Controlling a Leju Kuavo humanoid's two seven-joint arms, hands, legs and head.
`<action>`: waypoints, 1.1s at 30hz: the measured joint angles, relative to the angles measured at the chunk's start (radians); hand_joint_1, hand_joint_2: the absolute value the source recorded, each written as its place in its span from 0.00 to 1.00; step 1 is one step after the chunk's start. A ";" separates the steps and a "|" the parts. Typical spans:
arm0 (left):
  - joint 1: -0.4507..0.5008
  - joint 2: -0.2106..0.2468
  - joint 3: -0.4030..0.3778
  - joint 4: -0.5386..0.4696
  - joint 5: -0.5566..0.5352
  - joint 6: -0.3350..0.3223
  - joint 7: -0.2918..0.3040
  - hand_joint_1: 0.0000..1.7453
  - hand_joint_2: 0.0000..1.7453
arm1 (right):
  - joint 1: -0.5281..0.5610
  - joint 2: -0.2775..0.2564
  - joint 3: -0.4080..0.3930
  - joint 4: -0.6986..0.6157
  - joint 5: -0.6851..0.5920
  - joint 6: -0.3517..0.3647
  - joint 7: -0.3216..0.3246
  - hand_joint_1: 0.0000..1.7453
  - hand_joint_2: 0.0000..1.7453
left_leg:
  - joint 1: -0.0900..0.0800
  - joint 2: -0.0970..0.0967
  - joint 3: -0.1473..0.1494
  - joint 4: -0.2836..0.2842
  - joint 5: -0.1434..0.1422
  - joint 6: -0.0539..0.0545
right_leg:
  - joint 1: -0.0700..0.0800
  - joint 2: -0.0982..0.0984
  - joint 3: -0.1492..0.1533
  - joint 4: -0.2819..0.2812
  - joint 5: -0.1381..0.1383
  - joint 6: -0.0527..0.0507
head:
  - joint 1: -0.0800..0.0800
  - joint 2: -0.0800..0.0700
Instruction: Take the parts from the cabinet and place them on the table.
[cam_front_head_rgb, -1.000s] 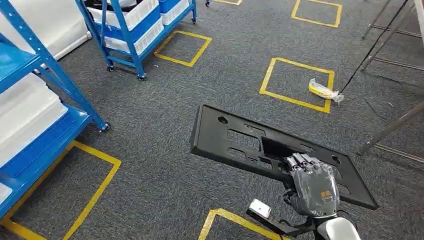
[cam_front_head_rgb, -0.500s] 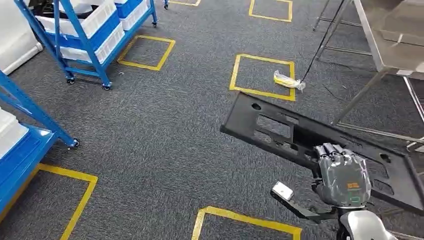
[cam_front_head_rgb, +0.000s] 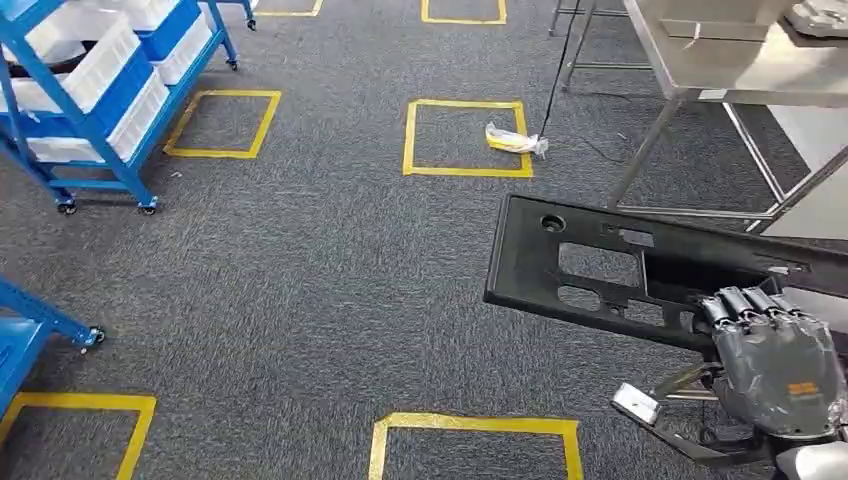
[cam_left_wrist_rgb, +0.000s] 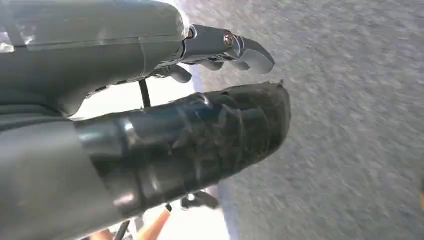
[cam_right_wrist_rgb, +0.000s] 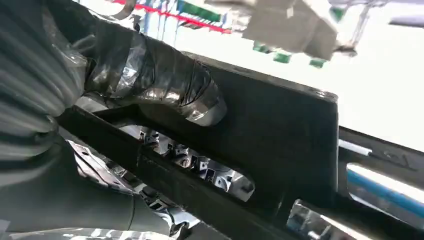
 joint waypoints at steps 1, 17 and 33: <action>-0.001 0.000 0.000 0.002 0.016 0.006 0.006 0.00 0.00 | 0.004 0.007 -0.024 -0.001 -0.005 0.003 -0.015 1.00 1.00 | 0.000 -0.001 -0.027 0.055 -0.014 0.000 | 0.001 0.012 -0.002 0.001 0.000 0.000 | 0.000 0.000; 0.008 0.000 -0.032 0.006 0.072 0.006 0.052 0.00 0.00 | -0.002 0.102 -0.143 0.007 0.010 0.052 -0.055 1.00 1.00 | -0.007 0.037 0.103 -0.273 0.161 0.054 | -0.012 -0.012 -0.166 0.312 -0.133 0.061 | 0.000 0.000; -0.010 0.000 -0.023 0.008 0.108 0.000 0.063 0.00 0.00 | -0.016 0.131 -0.132 0.012 0.011 0.062 -0.061 1.00 1.00 | -0.001 -0.003 -0.035 0.046 0.023 0.005 | 0.001 0.034 0.002 0.002 0.002 0.000 | 0.000 0.000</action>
